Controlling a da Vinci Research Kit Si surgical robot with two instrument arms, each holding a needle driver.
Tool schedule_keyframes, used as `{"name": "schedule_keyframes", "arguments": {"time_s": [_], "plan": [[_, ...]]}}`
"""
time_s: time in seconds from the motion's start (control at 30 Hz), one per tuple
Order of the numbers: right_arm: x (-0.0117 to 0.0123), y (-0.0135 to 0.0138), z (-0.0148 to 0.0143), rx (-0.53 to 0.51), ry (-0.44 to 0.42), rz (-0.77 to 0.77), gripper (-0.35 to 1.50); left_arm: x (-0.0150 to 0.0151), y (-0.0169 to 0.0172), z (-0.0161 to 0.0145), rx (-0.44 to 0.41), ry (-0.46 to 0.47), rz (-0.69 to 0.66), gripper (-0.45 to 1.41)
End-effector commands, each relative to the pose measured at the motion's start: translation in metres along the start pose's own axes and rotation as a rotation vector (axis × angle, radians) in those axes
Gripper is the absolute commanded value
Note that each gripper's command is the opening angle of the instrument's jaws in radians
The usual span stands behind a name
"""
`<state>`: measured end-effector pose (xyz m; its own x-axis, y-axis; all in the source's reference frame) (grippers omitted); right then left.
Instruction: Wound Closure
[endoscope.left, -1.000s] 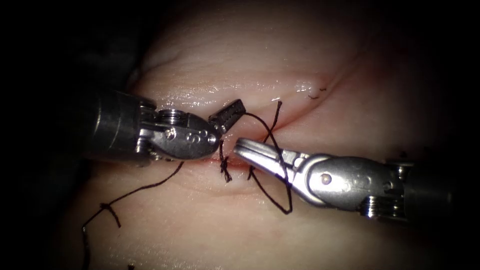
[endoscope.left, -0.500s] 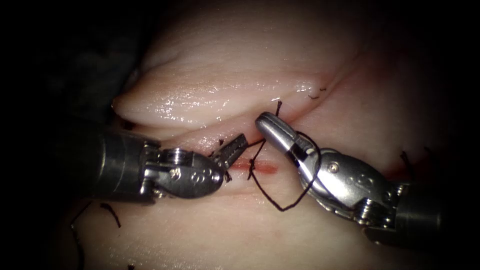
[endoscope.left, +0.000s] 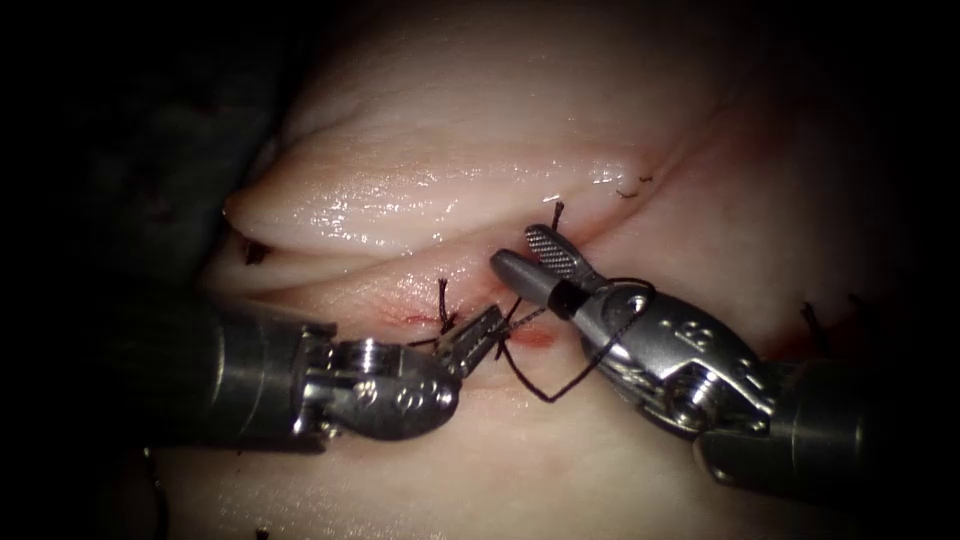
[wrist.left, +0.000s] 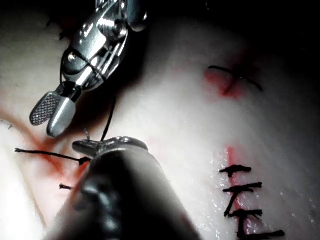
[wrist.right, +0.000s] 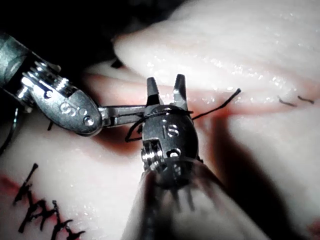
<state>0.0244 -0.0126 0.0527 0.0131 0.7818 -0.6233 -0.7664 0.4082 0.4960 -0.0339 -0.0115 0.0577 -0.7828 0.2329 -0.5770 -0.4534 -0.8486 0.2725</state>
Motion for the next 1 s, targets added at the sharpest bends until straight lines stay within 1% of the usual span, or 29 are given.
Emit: {"name": "schedule_keyframes", "arguments": {"time_s": [0.03, 0.13, 0.23, 0.37, 0.43, 0.57, 0.77, 0.9, 1.0], "plan": [[-0.0007, 0.0003, 0.0010, -0.019, -0.004, 0.009, 0.51, 0.0000, 0.0006, 0.0005, -0.001, -0.001, 0.000, -0.45], [-0.0006, 0.0018, 0.0016, -0.066, -0.008, 0.031, 0.51, 0.0001, 0.0007, 0.0006, -0.002, 0.000, -0.001, -0.45], [-0.0008, 0.0033, 0.0023, -0.086, -0.015, 0.065, 0.54, 0.0001, 0.0007, 0.0006, 0.000, -0.002, -0.001, -0.45], [-0.0017, 0.0047, 0.0031, -0.110, -0.040, 0.100, 0.49, 0.0001, 0.0007, 0.0007, 0.002, -0.004, -0.002, -0.45], [-0.0023, 0.0052, 0.0035, -0.129, -0.060, 0.118, 0.58, 0.0002, 0.0007, 0.0008, 0.002, -0.005, -0.002, -0.45], [-0.0035, 0.0058, 0.0044, -0.130, -0.104, 0.171, 0.69, 0.0001, 0.0005, 0.0011, 0.004, -0.006, -0.003, -0.45], [-0.0050, 0.0065, 0.0052, -0.126, -0.147, 0.248, 0.68, -0.0001, 0.0002, 0.0017, 0.005, -0.007, -0.003, -0.45], [-0.0053, 0.0065, 0.0055, -0.111, -0.160, 0.268, 0.66, -0.0001, 0.0002, 0.0018, 0.004, -0.005, -0.003, -0.45], [-0.0053, 0.0064, 0.0061, -0.097, -0.168, 0.280, 0.61, -0.0001, 0.0002, 0.0017, 0.004, -0.006, -0.003, -0.45]]}}
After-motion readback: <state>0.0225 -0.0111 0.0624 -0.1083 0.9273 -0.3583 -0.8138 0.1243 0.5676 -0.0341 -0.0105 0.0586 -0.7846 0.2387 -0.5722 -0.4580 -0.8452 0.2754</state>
